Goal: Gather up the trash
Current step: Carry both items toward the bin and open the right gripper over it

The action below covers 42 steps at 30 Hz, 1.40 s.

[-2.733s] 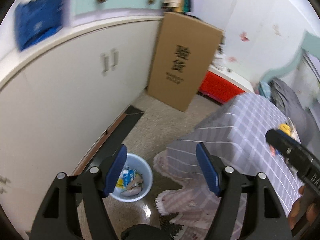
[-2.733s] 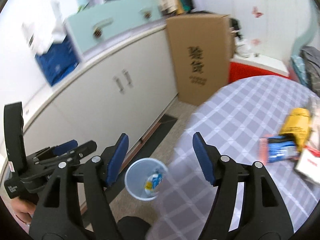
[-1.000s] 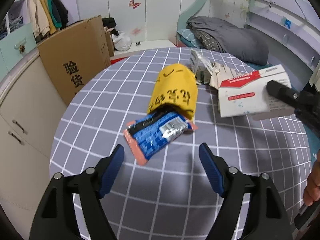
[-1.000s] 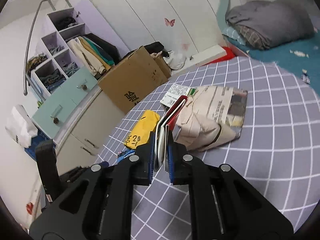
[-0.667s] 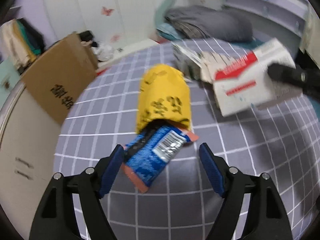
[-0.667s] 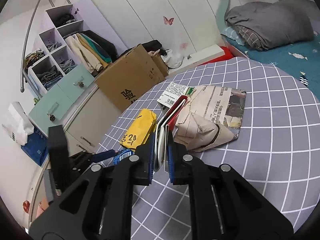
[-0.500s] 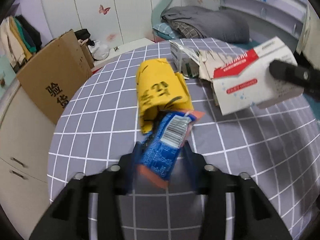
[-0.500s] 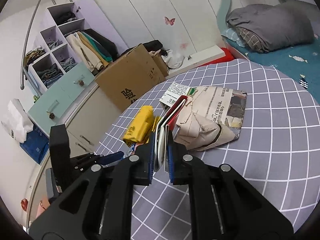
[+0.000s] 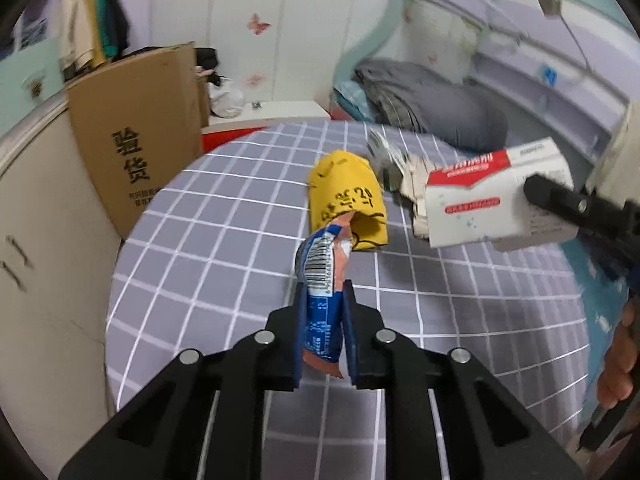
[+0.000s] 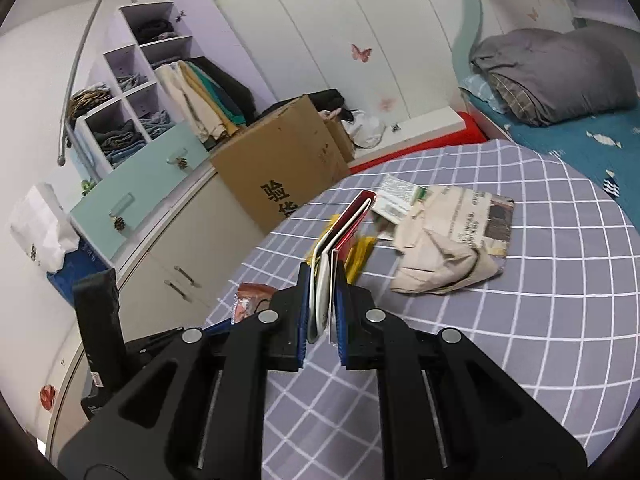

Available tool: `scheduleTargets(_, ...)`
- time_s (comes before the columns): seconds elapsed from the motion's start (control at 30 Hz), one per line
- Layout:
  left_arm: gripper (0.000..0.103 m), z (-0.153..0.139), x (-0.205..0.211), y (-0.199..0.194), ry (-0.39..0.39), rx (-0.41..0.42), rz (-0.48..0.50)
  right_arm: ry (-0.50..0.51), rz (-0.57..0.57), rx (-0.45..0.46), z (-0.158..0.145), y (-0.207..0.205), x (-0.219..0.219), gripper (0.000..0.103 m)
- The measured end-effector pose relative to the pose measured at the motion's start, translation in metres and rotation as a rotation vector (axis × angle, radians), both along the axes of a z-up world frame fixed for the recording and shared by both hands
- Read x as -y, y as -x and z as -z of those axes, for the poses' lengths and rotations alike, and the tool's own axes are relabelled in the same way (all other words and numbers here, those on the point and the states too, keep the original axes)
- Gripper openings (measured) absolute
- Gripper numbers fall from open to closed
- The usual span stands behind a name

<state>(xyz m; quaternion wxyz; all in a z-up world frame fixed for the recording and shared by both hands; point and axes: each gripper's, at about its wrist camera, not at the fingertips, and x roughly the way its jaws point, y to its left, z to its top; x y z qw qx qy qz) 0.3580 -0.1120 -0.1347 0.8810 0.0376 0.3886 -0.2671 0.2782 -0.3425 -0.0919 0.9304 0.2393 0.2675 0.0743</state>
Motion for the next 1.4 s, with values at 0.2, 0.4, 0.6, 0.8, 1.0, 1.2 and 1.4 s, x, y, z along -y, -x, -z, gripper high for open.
scheduleTargets(0.2,0.015,-0.018,-0.050,0.018,0.085,0.026,-0.094,0.020,-0.077,0.024,-0.014,0.003,-0.044,0.011)
scheduleTargets(0.4,0.015,-0.025,-0.111,0.028,0.140,0.044,-0.217,0.035,-0.215,0.013,-0.017,-0.010,-0.112,0.011)
scheduleTargets(0.6,0.015,-0.016,-0.188,0.039,0.161,0.024,-0.381,0.043,-0.373,-0.030,-0.009,-0.028,-0.190,0.011)
scheduleTargets(0.8,0.015,0.006,-0.257,0.051,0.124,-0.006,-0.533,0.080,-0.516,-0.098,0.014,-0.046,-0.269,0.011)
scheduleTargets(1.0,0.015,0.040,-0.317,0.052,0.085,-0.073,-0.670,0.142,-0.619,-0.148,0.036,-0.060,-0.341,0.012)
scheduleTargets(1.2,0.015,0.063,-0.348,0.051,0.061,-0.122,-0.739,0.220,-0.686,-0.204,0.070,-0.076,-0.395,0.054)
scheduleTargets(1.4,0.016,0.076,-0.359,0.050,0.061,-0.150,-0.751,0.275,-0.659,-0.238,0.095,-0.075,-0.401,0.063)
